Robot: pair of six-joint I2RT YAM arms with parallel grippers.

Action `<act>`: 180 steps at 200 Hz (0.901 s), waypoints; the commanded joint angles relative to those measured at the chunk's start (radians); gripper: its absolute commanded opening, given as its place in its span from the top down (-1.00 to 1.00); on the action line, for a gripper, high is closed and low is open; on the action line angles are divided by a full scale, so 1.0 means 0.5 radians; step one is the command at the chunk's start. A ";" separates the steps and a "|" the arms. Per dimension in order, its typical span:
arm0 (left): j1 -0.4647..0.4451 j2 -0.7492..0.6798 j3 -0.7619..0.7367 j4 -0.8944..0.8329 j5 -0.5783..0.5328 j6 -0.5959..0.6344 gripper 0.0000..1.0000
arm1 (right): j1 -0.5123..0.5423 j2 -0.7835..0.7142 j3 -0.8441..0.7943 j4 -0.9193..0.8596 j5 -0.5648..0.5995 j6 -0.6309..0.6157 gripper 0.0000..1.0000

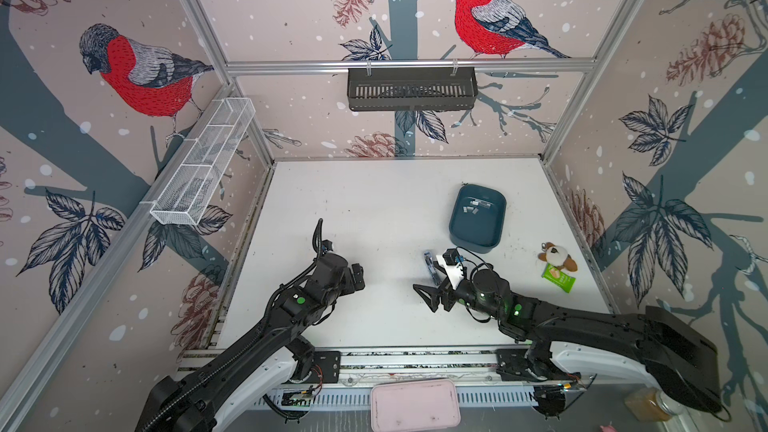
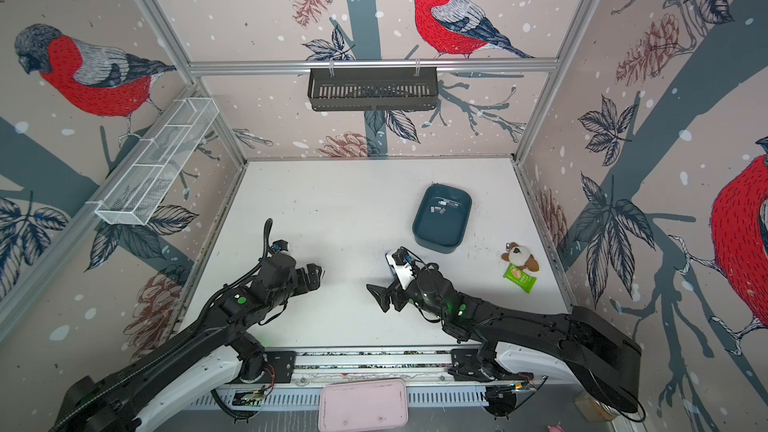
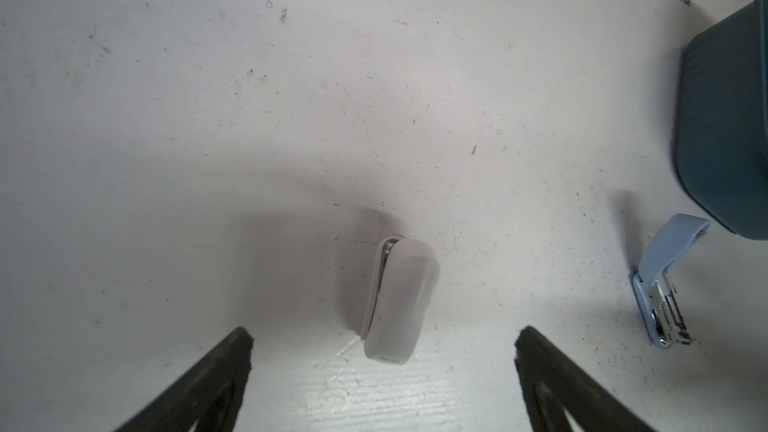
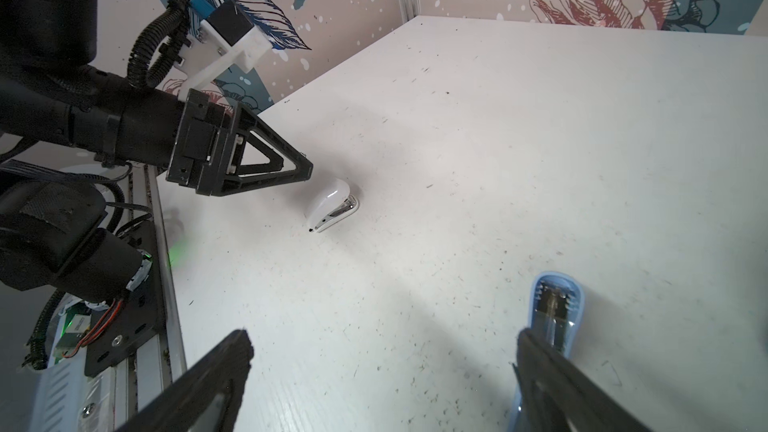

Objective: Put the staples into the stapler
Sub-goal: 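Move the left gripper down over the white staple pack on the table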

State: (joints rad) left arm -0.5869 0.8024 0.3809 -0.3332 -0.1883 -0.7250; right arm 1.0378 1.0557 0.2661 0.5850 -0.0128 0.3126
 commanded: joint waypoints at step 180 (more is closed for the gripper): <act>0.010 0.599 0.181 0.241 0.193 0.258 -0.50 | -0.007 0.012 0.042 -0.053 0.123 -0.006 -0.92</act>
State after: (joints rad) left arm -0.5846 1.0424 0.4278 -0.2192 -0.1089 -0.6460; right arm 1.0340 1.0588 0.2779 0.5560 0.0334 0.3107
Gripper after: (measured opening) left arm 0.760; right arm 0.962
